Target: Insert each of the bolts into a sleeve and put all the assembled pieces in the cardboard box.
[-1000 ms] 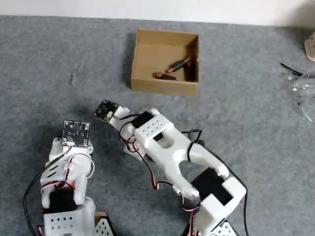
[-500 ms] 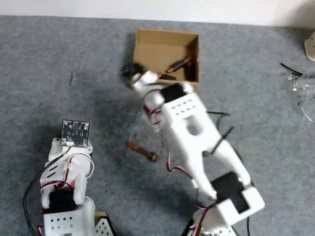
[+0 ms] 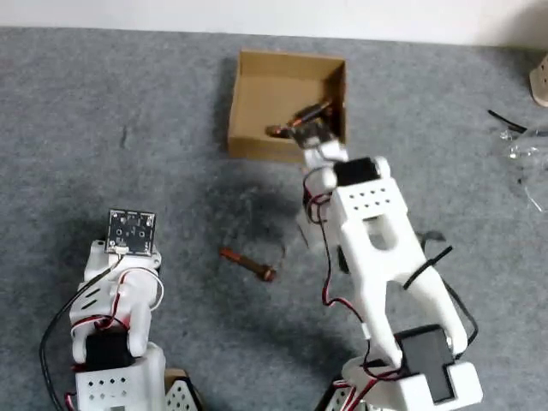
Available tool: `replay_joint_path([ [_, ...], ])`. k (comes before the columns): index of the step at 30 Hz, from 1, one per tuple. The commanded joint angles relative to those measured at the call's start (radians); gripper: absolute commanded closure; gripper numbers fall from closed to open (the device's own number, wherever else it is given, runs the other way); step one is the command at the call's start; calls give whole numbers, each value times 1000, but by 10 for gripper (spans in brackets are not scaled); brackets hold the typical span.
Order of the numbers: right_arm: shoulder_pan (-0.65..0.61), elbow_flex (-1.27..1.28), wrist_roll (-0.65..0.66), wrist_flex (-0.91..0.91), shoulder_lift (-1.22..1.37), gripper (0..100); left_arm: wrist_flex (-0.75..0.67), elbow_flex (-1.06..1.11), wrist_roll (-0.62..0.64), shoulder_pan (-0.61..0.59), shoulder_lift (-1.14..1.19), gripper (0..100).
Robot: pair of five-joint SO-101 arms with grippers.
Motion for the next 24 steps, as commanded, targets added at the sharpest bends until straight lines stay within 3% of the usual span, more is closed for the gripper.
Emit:
replay_joint_path([
  [1,19,102,-6,-105,-44,731,-21,-10,-3,-7,-13,990],
  [16,19,265,-6,-232,-38,734,-21,-7,-3,-5,-13,990],
  [24,67,305,-6,-371,-36,793,-21,-7,-3,-7,-13,990],
])
